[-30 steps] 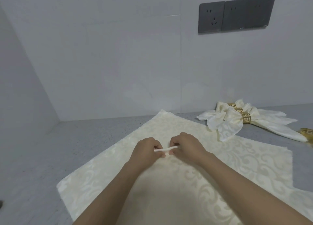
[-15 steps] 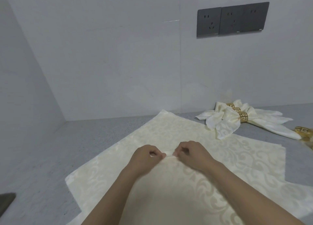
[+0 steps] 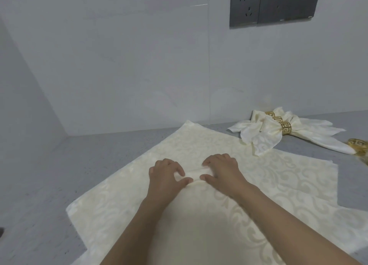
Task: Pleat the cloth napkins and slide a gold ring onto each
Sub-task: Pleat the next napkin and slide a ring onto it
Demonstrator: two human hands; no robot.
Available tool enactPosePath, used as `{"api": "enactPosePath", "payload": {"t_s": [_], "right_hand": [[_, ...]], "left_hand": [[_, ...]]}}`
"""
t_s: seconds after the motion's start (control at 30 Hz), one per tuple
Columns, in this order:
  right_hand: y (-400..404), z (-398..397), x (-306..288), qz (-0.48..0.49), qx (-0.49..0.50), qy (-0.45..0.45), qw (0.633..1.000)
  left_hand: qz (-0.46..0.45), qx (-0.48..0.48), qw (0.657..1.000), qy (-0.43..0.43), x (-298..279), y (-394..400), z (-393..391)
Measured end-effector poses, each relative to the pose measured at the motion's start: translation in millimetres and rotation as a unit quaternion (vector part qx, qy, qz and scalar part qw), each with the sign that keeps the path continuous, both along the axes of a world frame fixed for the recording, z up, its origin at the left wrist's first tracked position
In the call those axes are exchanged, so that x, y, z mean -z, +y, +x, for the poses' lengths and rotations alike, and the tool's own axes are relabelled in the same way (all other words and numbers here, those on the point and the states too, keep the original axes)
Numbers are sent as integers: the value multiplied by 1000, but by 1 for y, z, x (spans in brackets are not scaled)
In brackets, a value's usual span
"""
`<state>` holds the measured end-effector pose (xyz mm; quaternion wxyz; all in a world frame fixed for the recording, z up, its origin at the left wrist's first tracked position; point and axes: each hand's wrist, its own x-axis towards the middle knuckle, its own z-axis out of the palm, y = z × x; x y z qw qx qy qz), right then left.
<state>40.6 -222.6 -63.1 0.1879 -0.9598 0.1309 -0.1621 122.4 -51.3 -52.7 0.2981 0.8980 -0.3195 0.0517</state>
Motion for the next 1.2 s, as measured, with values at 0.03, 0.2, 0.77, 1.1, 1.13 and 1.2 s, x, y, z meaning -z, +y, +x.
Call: {"api": "enactPosePath", "payload": {"t_s": [0.03, 0.2, 0.77, 1.1, 1.13, 1.2], "right_hand": [[0, 1, -1, -1, 5, 11, 1000], [2, 4, -9, -51, 30, 58, 997], [-10, -12, -29, 155, -51, 41, 986], [-13, -21, -39, 142, -110, 149, 972], [-14, -22, -40, 143, -107, 160, 971], [-18, -23, -43, 156, -101, 173, 967]], "left_hand": [[-5, -2, 1000, 16, -1, 1, 1], [-20, -13, 997, 73, -5, 4, -3], [-34, 32, 985, 167, -19, 17, 3], [103, 99, 974, 174, -29, 24, 7], [112, 103, 971, 182, -32, 26, 7], [128, 114, 964, 204, -37, 29, 8]]}}
